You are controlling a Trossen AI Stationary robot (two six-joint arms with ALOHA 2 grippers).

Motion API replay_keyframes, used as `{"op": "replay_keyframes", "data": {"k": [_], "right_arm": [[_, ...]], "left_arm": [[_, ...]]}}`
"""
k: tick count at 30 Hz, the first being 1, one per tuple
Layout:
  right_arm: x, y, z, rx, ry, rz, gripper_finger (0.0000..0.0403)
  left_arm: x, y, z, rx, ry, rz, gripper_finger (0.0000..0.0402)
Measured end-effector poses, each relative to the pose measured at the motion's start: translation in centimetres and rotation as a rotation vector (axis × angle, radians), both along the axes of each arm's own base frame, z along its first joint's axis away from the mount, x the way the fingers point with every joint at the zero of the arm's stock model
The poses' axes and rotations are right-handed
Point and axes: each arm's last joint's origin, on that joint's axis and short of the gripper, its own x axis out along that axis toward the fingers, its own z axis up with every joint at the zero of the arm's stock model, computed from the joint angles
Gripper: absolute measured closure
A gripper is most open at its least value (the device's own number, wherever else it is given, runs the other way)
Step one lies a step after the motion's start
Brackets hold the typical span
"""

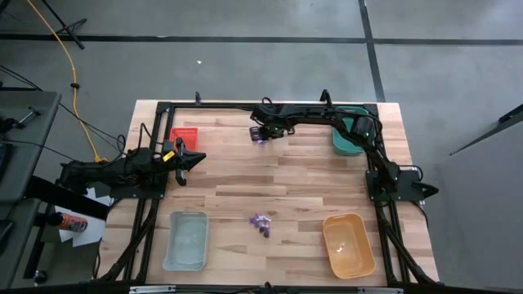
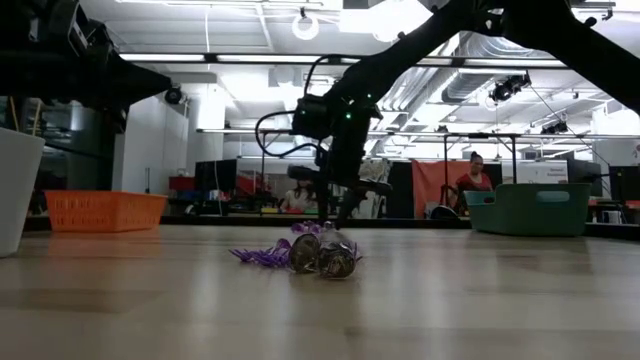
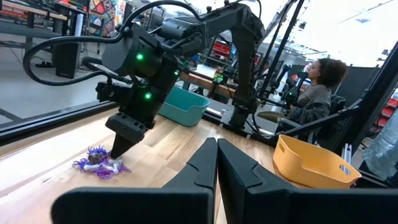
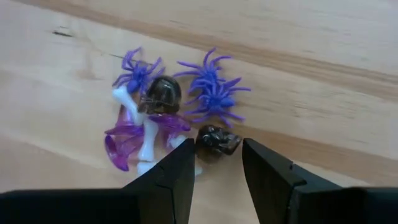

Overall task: Sort Halloween decoration
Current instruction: Put the black skull toy into the green bin

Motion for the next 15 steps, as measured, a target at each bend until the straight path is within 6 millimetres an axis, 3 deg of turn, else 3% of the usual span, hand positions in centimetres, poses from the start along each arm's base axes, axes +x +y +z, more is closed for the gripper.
{"op": "replay_keyframes", "data": {"k": [15], "right_arm": [[-0.04,-0.11,0.01,-0.032,0.015,0.012,0.0275]], "left_arm": [[0.00,0.00,0.00,0.000,0.000,0.000,0.0401]]}}
